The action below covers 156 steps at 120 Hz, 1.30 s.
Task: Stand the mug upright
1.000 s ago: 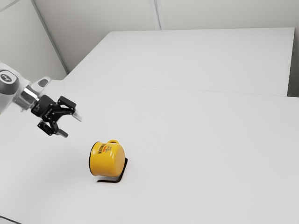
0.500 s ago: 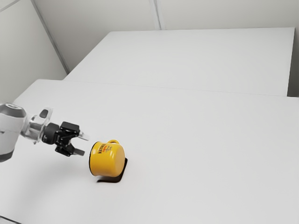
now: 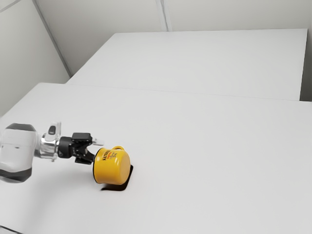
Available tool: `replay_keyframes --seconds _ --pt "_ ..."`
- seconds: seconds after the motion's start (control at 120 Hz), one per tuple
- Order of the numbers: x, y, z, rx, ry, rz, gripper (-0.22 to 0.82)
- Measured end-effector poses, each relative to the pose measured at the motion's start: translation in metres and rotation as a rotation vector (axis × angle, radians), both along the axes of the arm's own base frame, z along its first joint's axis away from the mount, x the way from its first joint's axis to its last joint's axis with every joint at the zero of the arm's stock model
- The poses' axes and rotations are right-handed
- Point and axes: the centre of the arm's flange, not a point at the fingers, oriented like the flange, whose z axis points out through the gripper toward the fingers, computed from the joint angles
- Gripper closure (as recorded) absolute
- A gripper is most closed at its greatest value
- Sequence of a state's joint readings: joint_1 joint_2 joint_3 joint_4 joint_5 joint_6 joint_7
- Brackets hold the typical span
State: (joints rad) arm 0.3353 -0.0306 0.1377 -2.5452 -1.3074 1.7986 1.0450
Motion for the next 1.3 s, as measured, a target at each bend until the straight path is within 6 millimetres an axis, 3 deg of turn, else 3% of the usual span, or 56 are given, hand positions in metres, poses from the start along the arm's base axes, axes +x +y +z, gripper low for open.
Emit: replay_keyframes --seconds 0.2,0.267,0.383,0.467,0.575,0.733,0.858,0.942,1.092,1.192,1.3 --pt "0.002 -0.010 -0.003 -0.003 -0.042 -0.005 0.02" --pt "0.001 -0.012 -0.004 -0.001 -0.052 -0.009 0.12" --pt "0.001 -0.014 -0.002 0.007 -0.072 -0.016 0.41" --pt "0.000 -0.013 -0.002 0.009 -0.081 -0.019 0.55" --pt "0.000 -0.012 -0.002 0.011 -0.092 -0.021 0.66" --pt "0.000 -0.011 0.001 0.019 -0.110 -0.026 0.73" --pt "0.007 -0.011 0.034 0.056 -0.187 -0.037 0.75" --pt "0.027 -0.015 0.068 0.138 -0.246 -0.102 0.75" --pt "0.072 -0.058 0.120 0.494 -0.276 -0.421 0.76" --pt "0.089 -0.092 0.134 0.761 -0.261 -0.583 0.77" --pt "0.098 -0.111 0.137 0.949 -0.249 -0.584 0.77"
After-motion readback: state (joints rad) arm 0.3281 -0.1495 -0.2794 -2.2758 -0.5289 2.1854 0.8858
